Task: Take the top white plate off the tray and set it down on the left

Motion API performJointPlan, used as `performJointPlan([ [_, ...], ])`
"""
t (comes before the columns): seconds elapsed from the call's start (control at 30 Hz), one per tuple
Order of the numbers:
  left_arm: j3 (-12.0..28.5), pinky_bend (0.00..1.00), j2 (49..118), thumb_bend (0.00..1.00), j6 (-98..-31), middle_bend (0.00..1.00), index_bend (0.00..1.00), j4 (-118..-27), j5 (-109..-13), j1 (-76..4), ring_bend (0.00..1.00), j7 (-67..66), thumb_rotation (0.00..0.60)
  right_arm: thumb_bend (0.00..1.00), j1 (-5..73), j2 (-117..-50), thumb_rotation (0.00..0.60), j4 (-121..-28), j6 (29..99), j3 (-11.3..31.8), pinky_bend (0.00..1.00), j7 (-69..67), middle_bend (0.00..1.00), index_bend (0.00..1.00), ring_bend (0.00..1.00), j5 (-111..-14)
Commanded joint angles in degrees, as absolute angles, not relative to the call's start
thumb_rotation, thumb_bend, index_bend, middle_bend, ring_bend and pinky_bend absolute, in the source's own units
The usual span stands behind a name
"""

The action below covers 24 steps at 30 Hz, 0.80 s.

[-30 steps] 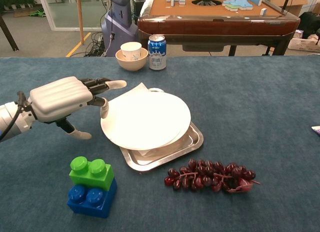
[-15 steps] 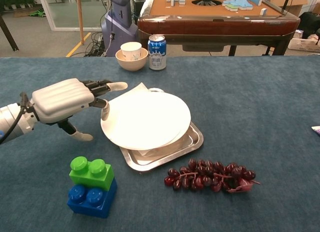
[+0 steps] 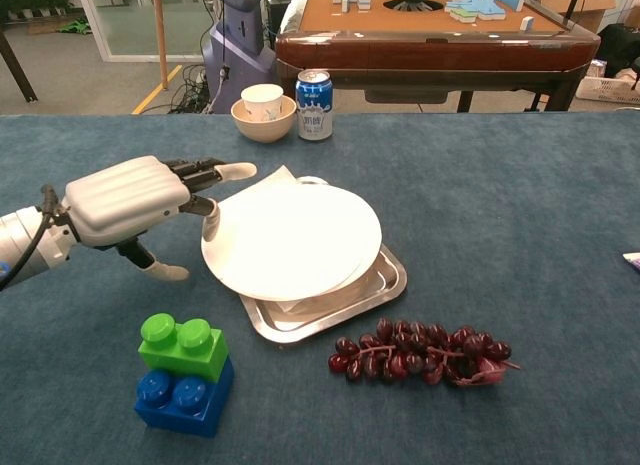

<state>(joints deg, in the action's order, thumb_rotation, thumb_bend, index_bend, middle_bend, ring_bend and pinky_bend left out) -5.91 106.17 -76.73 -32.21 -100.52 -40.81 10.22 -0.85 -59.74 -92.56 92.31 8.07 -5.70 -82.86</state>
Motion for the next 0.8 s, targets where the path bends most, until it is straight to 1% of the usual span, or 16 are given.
performJointPlan([
  [0.03, -5.97, 0.18, 106.20, 0.16, -76.76, 0.01, 0.49, -32.20, -100.54, -40.79, 0.00, 10.24, 0.600, 0.00, -0.83, -59.72, 0.600, -92.55, 92.25, 8.07, 0.23, -5.70, 0.34, 0.36, 0.21, -82.85],
  [0.27, -6.26, 0.18, 106.64, 0.19, -76.83, 0.01, 0.49, -31.45, -100.59, -40.55, 0.00, 10.92, 0.600, 0.00, -0.84, -59.75, 0.600, -92.57, 92.24, 8.07, 0.23, -5.67, 0.34, 0.36, 0.21, -82.86],
  [0.5, -6.31, 0.18, 106.88, 0.24, -77.07, 0.01, 0.50, -30.96, -100.63, -40.63, 0.00, 11.31, 0.600, 0.00, -0.83, -59.76, 0.600, -92.51, 92.18, 8.07, 0.23, -5.69, 0.34, 0.36, 0.21, -82.83],
  [0.8, -6.51, 0.18, 107.06, 0.27, -76.94, 0.01, 0.51, -30.64, -100.63, -40.56, 0.00, 11.16, 0.600, 0.00, -0.78, -59.79, 0.600, -92.47, 92.04, 8.08, 0.23, -5.61, 0.34, 0.36, 0.21, -82.78],
])
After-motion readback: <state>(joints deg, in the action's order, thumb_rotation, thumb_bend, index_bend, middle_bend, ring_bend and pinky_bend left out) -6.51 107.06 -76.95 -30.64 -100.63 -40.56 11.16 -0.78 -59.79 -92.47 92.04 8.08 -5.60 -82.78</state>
